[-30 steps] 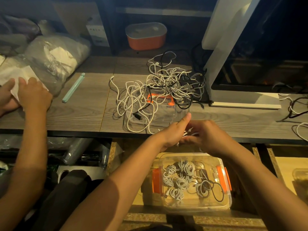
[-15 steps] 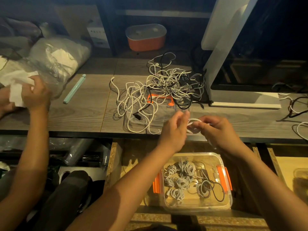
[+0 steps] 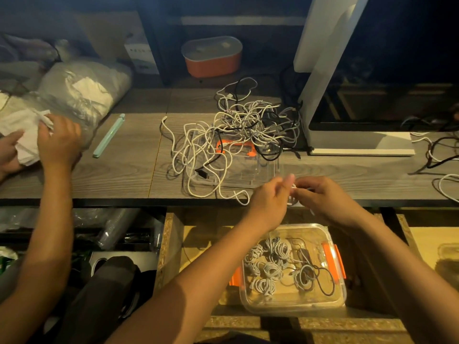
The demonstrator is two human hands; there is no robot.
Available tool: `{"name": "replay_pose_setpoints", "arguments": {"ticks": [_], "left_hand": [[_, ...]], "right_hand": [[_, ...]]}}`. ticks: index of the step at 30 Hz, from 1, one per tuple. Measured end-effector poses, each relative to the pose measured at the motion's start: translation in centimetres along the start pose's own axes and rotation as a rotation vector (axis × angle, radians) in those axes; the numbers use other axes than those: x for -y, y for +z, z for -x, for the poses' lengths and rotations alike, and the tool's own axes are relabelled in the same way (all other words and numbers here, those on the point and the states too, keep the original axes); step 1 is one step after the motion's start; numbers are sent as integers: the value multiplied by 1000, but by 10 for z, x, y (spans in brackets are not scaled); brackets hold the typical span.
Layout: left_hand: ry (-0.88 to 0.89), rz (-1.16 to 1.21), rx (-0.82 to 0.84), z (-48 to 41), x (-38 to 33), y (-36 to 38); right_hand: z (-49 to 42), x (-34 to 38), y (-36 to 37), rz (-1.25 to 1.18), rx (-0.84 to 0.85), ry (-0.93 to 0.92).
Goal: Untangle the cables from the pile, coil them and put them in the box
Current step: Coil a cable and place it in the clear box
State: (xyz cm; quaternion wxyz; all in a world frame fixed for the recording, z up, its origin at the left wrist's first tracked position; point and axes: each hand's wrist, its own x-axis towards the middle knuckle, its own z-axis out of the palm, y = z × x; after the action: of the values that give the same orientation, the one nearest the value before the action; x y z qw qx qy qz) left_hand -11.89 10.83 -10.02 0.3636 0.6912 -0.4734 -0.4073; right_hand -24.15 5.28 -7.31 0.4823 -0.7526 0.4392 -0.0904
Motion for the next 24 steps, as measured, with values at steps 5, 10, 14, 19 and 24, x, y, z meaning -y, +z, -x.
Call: {"name": "replay_pose_setpoints", "arguments": {"ticks": [5,10,14,19,24], "left_hand": [[30,-164,-121,-8,4,-3],[34,-90,101,-9,3,-7],[-73,320,148,-3,-9,-3],[-135,420,-207,-6,-37,16],[-260,394,-550,-16,-31,9]], "right_hand": [[3,-4,6,100,27,-62],[4,-3,-42,165,247,8],[5,-7,-37,164,36,-75],[-1,-18,30,130,-124,-58],[-2,-7,48,311,-91,-20]]}}
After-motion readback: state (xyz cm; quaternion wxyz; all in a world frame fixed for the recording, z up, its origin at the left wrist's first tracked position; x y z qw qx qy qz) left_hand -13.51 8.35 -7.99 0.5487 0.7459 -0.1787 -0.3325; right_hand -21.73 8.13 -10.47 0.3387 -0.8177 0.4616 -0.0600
